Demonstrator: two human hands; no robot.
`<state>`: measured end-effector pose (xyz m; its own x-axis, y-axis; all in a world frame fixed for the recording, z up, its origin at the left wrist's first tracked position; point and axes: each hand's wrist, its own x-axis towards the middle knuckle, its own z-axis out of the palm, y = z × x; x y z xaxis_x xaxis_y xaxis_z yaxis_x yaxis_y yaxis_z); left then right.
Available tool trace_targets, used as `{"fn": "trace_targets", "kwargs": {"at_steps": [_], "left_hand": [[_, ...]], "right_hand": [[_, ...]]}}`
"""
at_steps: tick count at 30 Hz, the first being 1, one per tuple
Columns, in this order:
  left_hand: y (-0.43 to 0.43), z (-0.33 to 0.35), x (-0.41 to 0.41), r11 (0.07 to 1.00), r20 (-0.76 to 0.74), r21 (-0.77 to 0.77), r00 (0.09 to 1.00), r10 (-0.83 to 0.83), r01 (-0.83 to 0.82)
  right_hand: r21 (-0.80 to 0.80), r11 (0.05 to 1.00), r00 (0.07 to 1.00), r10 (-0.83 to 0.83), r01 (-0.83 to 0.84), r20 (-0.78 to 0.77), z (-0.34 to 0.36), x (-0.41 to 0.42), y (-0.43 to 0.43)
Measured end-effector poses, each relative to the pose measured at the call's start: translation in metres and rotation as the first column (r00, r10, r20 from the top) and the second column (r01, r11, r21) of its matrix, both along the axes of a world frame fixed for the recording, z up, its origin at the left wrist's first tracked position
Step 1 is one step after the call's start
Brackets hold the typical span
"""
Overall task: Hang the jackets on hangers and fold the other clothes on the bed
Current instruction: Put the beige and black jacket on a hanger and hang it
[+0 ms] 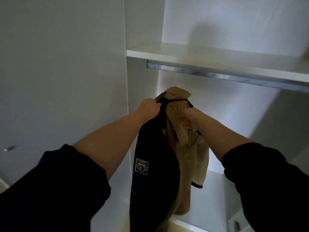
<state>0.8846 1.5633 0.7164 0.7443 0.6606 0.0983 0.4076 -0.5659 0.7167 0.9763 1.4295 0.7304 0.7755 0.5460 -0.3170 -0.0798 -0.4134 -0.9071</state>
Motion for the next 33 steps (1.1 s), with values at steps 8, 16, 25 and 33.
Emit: {"fn": "trace_targets", "kwargs": {"at_steps": [8, 16, 25, 33], "left_hand": [[0.046, -0.01, 0.052, 0.996, 0.048, -0.016, 0.995, 0.084, -0.083], [0.1, -0.032, 0.102, 0.984, 0.041, -0.007, 0.984, 0.176, -0.176], [0.115, -0.076, 0.109, 0.987, -0.144, 0.13, 0.982, 0.118, -0.1], [0.08, -0.069, 0.092, 0.9, -0.006, 0.432, 0.997, -0.071, 0.067]], "right_hand": [[-0.063, 0.996, 0.996, 0.051, -0.056, -0.077, -0.012, 0.043, 0.061], [-0.093, 0.995, 0.995, 0.016, -0.025, -0.098, -0.043, 0.1, 0.098], [-0.136, 0.99, 0.999, -0.032, 0.036, 0.032, -0.081, 0.12, 0.087], [-0.079, 0.993, 0.966, -0.068, 0.09, 0.249, -0.076, 0.107, 0.045]]}}
